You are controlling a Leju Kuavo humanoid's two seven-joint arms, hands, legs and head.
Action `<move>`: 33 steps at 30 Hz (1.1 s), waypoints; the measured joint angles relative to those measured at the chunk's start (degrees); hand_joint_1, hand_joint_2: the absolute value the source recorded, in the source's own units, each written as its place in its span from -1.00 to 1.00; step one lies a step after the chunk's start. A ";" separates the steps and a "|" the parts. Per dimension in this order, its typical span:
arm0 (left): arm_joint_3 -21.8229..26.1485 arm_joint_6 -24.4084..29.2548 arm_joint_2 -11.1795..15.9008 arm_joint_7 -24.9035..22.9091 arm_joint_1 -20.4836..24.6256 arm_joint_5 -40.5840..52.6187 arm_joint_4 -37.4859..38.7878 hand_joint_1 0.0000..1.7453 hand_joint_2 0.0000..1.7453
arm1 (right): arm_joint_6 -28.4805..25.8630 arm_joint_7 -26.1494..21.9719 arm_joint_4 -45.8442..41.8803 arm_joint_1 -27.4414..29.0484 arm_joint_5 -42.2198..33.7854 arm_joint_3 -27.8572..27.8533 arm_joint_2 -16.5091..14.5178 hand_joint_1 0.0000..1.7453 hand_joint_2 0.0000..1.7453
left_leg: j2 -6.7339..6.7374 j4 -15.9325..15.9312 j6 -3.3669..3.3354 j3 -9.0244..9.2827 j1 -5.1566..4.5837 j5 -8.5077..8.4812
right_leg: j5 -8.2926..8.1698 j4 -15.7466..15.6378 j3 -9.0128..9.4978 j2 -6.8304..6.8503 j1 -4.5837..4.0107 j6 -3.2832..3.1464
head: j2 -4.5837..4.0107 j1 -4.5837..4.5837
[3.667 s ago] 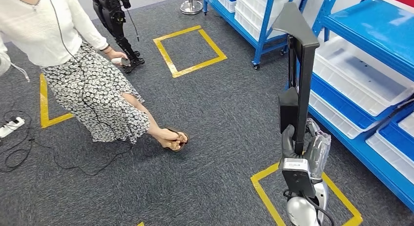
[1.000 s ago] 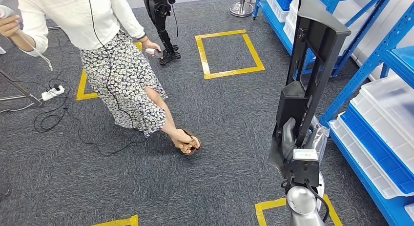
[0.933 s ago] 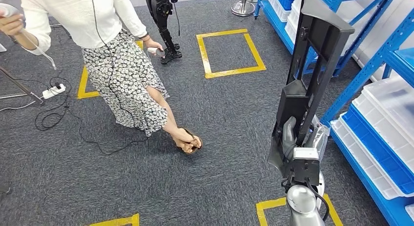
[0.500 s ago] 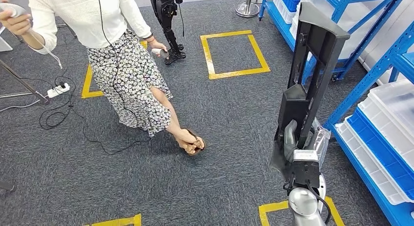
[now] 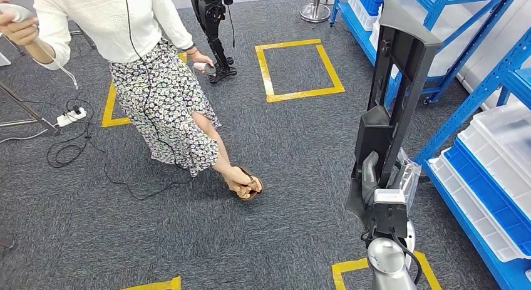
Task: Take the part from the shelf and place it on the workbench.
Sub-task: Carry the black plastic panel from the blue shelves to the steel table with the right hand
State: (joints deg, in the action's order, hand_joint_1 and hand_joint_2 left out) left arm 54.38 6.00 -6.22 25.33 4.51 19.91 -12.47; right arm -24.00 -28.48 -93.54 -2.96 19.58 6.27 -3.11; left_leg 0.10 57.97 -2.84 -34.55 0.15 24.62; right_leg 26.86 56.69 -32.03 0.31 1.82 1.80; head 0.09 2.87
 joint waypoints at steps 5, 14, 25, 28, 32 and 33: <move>0.00 -0.01 -0.08 0.04 0.03 0.01 0.01 -1.00 -1.00 | -0.05 -0.04 0.20 0.01 -0.08 -0.08 0.11 1.00 1.00 | -0.36 -2.58 -2.17 1.52 -0.54 -1.39 | 5.35 11.56 -5.76 -0.13 -0.36 -1.10 | 0.00 -0.53; 0.00 0.29 -0.13 -0.25 -0.01 0.36 0.05 -1.00 -1.00 | -0.05 -0.05 0.70 -0.09 -0.26 -0.52 0.19 1.00 1.00 | -1.91 0.28 -0.92 0.21 -1.50 0.10 | -0.06 0.89 -0.75 -0.43 -0.69 -0.47 | 0.00 -0.62; 0.02 1.03 -0.13 -0.26 -0.13 0.24 0.16 -1.00 -1.00 | 0.46 -0.23 1.83 -0.92 -0.30 -0.79 0.10 1.00 1.00 | 0.02 9.41 0.73 -4.32 0.24 3.06 | -0.28 0.74 -0.46 0.74 -0.77 -1.71 | 0.00 0.08; 0.02 1.05 -0.03 -0.24 0.11 0.12 0.15 -1.00 -1.00 | 0.69 -0.20 1.84 -1.09 -0.25 -0.83 -0.01 1.00 1.00 | 1.64 0.99 -0.54 -0.11 -0.77 0.38 | -0.25 0.46 -0.32 1.36 -0.76 -1.49 | 0.00 0.08; 0.04 1.04 0.13 -0.22 0.19 -0.07 0.15 -1.00 -1.00 | 0.75 -0.05 1.92 -1.10 -0.23 -0.87 -0.18 1.00 1.00 | 0.80 -1.71 -1.95 1.10 -1.24 -0.64 | -0.15 0.05 -0.11 1.92 -0.69 -0.75 | 0.00 0.13; 0.04 1.04 0.09 -0.22 0.19 -0.08 0.15 -1.00 -1.00 | 0.75 -0.03 1.93 -1.16 -0.22 -0.88 -0.16 1.00 1.00 | 0.50 -2.67 -2.42 1.64 -1.16 -1.19 | 0.42 0.92 -0.53 1.49 -0.77 -0.82 | 0.00 0.10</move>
State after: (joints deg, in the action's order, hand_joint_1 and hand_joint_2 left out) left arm 54.42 7.04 -6.13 25.11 4.70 19.82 -12.32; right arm -23.25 -28.51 -91.61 -4.12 19.36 5.39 -3.28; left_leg 0.60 55.30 -5.26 -32.92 -1.01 23.44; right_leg 27.28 57.61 -32.56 1.80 1.04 0.98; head 0.09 2.96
